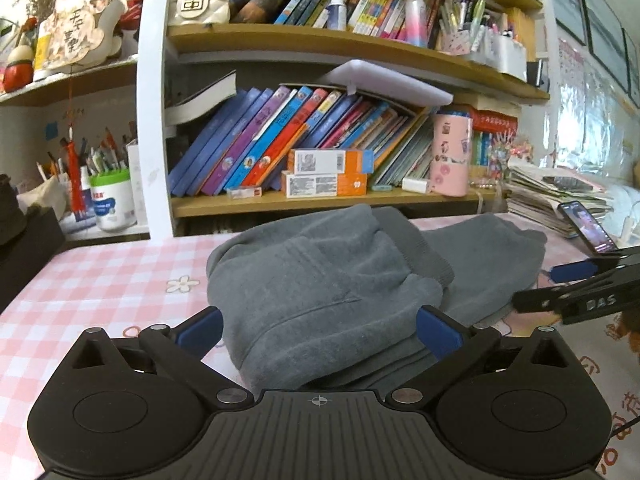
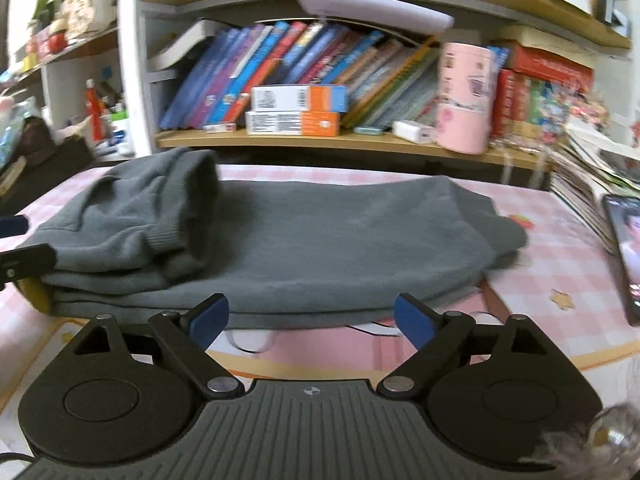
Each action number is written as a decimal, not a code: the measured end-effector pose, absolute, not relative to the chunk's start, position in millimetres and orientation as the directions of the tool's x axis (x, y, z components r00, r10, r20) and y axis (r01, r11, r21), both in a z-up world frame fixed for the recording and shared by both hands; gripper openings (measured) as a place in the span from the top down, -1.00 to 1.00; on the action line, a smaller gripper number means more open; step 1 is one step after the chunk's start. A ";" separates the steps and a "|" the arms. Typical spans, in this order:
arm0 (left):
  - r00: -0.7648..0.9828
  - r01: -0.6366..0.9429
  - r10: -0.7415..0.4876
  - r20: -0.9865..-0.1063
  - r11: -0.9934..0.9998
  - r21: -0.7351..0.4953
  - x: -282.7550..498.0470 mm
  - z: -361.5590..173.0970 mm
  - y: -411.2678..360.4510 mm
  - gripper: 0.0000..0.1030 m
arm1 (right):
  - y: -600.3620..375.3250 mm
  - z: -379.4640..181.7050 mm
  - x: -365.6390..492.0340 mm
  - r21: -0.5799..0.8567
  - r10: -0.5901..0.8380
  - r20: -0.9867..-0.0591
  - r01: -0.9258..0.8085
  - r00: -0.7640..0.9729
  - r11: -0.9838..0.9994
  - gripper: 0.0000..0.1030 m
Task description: Fold clothes
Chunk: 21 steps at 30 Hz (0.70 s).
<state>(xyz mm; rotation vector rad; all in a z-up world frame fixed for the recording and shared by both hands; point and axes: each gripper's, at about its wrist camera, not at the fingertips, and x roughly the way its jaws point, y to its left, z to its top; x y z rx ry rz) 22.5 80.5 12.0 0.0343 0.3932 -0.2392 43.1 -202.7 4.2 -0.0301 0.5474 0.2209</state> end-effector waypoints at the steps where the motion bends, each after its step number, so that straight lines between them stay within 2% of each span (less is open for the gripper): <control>1: 0.895 0.236 -0.222 -0.386 0.972 -0.014 22.4 11.8 81.2 -1.00 | -207.1 4.6 43.5 0.030 0.186 -0.523 -0.201 0.832 0.979 -0.74; 10: 0.905 0.240 -0.228 -0.358 0.971 -0.010 15.5 14.2 82.3 -1.00 | -240.8 3.4 47.5 0.054 0.090 -0.554 -0.073 0.828 0.996 -0.74; 21: 0.901 0.220 -0.203 -0.384 0.976 0.000 19.8 10.5 82.5 -1.00 | -271.0 0.3 63.3 0.219 0.105 -0.577 0.029 0.810 0.975 -0.74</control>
